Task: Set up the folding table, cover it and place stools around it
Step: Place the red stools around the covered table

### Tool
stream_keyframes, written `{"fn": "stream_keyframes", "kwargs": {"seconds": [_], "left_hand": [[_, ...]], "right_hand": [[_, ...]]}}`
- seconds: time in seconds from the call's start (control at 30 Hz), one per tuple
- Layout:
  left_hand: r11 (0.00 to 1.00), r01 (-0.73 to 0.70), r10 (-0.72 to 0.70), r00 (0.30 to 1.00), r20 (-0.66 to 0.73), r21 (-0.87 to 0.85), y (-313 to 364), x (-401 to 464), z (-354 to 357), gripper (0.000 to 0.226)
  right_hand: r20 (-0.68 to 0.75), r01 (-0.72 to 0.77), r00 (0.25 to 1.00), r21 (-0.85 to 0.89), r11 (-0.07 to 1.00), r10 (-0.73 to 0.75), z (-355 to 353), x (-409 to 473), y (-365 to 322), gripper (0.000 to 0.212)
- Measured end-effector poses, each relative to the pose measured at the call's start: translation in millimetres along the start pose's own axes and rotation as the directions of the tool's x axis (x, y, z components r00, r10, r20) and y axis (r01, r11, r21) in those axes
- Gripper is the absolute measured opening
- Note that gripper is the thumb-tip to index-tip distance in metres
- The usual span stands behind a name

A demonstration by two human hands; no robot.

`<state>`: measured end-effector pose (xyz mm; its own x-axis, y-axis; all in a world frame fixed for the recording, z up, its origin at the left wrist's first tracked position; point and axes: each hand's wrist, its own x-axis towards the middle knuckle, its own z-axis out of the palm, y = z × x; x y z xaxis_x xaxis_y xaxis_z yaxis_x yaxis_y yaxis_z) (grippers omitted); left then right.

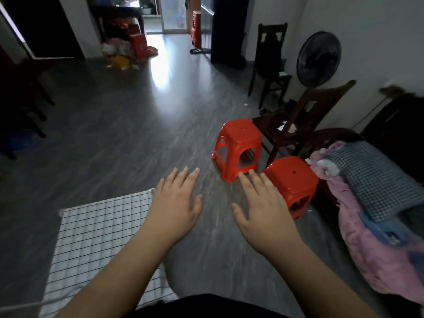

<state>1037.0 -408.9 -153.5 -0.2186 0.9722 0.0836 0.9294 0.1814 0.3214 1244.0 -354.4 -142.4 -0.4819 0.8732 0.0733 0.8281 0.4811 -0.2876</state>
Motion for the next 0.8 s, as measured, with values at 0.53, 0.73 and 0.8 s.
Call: {"fn": "stream_keyframes", "kwargs": {"seconds": [0.53,0.73,0.8], "left_hand": [[0.971,0.238,-0.237,0.97,-0.043,0.019,-25,189,19,0.066],[0.951,0.308,-0.306,0.95,-0.055,0.036,-97,293,15,0.065],[0.936,0.351,-0.349,0.935,-0.06,0.028,-129,334,6,0.065]], "right_hand": [[0.083,0.226,0.971,-0.04,0.973,-0.222,-4,227,54,0.071],[0.113,0.282,0.954,-0.032,0.959,-0.277,23,372,20,0.068],[0.141,0.274,0.953,-0.025,0.961,-0.268,29,424,7,0.068]]}}
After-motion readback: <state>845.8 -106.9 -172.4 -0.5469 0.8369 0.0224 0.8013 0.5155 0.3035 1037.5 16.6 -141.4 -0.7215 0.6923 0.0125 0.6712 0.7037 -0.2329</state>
